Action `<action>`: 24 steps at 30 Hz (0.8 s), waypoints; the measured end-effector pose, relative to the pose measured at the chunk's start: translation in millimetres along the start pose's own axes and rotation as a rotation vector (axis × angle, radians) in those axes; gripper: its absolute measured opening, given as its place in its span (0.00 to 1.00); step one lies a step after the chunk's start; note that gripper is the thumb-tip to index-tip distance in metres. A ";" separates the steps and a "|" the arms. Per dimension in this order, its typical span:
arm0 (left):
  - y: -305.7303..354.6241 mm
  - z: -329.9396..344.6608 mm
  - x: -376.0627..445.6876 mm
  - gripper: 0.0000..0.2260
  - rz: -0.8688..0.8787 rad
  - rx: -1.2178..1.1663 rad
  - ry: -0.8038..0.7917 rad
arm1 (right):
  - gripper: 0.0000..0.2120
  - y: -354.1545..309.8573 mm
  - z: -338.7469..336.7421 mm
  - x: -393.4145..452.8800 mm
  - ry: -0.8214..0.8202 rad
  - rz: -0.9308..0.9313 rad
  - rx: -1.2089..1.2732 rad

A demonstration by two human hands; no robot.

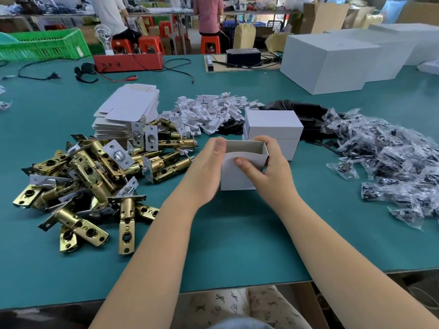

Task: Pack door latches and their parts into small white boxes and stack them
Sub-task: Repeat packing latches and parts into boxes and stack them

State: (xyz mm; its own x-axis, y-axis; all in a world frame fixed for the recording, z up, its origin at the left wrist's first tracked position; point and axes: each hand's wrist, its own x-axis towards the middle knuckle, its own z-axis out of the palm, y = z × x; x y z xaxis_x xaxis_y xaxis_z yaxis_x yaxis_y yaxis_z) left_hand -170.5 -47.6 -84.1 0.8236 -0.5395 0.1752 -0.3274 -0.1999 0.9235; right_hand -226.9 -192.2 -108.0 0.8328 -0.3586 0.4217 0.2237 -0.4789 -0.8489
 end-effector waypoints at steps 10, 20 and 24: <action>-8.1 -87.7 26.6 0.14 -0.269 1.353 0.120 | 0.18 2.1 4.2 5.0 0.018 0.034 0.013; -26.8 -79.3 56.3 0.06 -0.329 1.314 -0.021 | 0.20 1.4 1.7 -2.7 0.002 0.040 0.013; -6.9 -82.0 43.7 0.06 -0.296 1.312 0.059 | 0.20 1.6 1.7 -1.0 -0.003 0.039 0.019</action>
State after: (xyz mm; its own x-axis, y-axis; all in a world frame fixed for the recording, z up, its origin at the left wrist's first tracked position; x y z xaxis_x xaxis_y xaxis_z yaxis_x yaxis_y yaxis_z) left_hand -94.2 -2.7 -54.9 0.9475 -0.3114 0.0725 -0.3065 -0.9492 -0.0717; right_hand -226.5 -191.3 -110.4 0.8425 -0.3747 0.3870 0.2004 -0.4489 -0.8708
